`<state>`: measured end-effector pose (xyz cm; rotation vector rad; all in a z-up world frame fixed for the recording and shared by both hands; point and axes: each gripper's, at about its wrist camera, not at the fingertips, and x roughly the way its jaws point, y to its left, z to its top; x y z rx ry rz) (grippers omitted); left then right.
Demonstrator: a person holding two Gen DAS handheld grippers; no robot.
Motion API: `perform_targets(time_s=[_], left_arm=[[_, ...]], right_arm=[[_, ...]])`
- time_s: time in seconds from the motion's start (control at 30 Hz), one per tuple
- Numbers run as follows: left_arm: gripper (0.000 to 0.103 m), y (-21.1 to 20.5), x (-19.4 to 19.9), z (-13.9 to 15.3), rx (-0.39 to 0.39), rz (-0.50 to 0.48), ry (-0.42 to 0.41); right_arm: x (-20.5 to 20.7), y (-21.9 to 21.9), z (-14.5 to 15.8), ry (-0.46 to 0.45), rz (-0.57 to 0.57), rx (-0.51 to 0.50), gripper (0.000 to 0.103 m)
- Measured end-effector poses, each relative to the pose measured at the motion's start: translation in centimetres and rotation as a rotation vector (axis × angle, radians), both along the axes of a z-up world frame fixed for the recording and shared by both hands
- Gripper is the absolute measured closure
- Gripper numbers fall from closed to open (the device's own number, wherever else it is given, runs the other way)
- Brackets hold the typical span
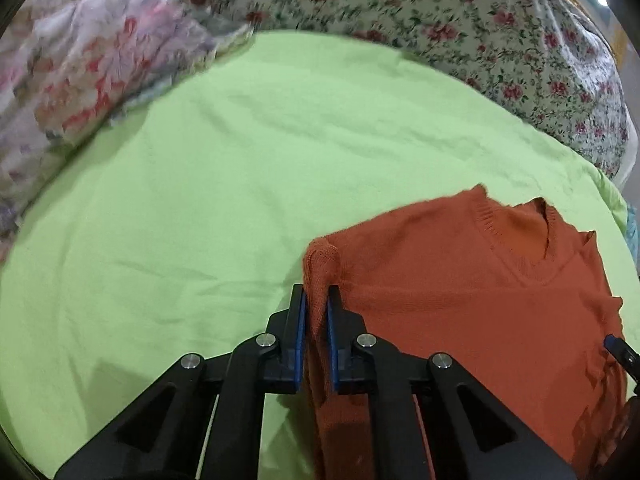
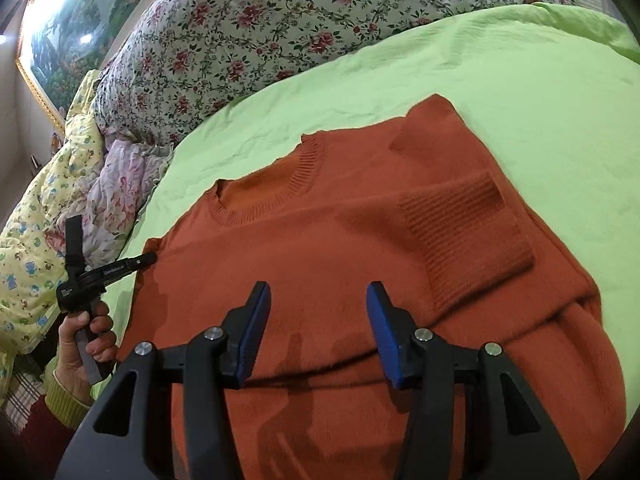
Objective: Fold small clothes
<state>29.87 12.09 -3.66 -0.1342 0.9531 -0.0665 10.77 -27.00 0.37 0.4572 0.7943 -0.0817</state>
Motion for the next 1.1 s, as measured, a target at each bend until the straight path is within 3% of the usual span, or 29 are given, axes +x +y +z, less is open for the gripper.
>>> perform_targets(time_s=[0.1,0.13,0.3,0.4,0.53,0.57,0.87,1.1], left_arm=[[0.093,0.6,0.1,-0.3,-0.018,0.000,0.001],[0.089,0.7,0.1,-0.1,-0.011,0.005,0.005],[0.085,1.1,-2.2,2.0,0.027,0.042,-0.002],[0.084,1.2,-5.1,3.4,0.005,0.042,-0.008],[0.055,0.8,-10.6,4.2,-0.031,0.031,-0.013],[0.052,0.5,-12.1,4.2,-0.035,0.027,-0.012],[0.052,-1.6,-24.1,2.5,-0.081,-0.041,0.061],[0.052,-1.8,-30.7,0.9,-0.084,-0.062,0.114]], right_arm=[[1.1,-1.0,-1.3,0.067,-0.042,-0.042,0.051],[1.7,-1.7,-2.3,0.107,-0.032,-0.012,0.051],[0.5,-1.6,-0.5,0.077,-0.044,-0.021,0.051],[-1.4,-1.6,1.1,0.031,-0.044,-0.012,0.050],[-4.6,-1.3,2.5,0.008,-0.050,-0.005,0.049],[-5.3,-1.3,2.7,0.006,-0.051,-0.002,0.049],[-13.8,-1.9,4.7,-0.012,-0.053,-0.049,0.049],[-19.9,-3.5,5.2,0.004,-0.076,-0.083,0.047]])
